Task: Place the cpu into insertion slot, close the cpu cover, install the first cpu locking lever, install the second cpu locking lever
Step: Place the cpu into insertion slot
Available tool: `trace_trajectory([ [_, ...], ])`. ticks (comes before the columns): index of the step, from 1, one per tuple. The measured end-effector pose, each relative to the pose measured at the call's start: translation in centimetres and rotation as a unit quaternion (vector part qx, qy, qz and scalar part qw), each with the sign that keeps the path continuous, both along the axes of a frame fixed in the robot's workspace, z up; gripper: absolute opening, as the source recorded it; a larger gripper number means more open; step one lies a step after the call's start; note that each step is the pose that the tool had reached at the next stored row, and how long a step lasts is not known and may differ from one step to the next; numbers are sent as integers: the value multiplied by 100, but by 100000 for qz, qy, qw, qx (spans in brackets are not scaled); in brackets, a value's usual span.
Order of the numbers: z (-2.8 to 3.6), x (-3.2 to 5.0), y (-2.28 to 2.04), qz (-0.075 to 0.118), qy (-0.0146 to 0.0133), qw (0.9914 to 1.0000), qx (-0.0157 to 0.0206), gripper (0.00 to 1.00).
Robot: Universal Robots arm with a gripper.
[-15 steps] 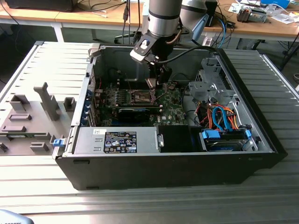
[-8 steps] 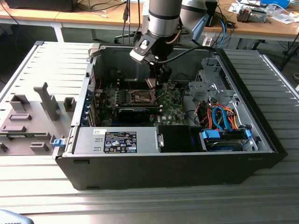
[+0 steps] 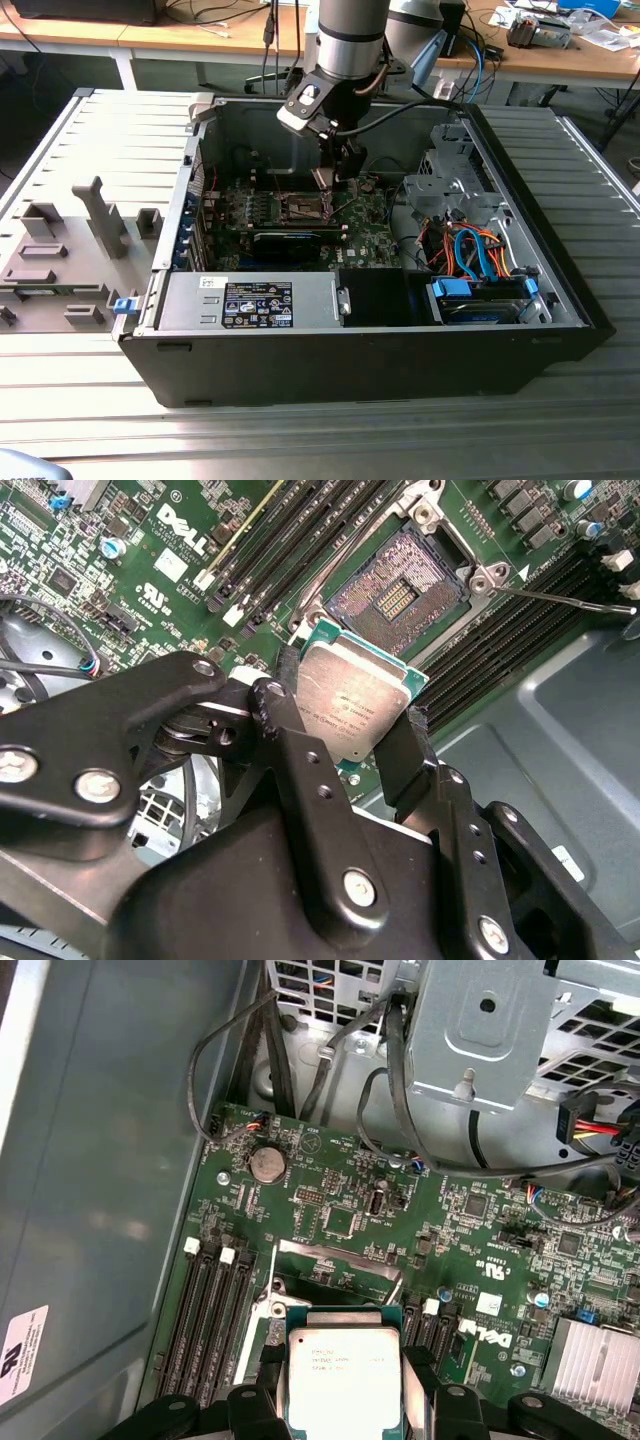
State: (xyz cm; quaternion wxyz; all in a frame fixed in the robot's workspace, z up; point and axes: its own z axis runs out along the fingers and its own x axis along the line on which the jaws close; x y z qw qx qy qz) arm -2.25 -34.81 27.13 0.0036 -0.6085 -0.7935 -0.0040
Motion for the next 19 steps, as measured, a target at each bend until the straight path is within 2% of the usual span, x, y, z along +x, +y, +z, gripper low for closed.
trace_trajectory([
  [19,-18,0,0,-1423,-1,99990,0,55],
])
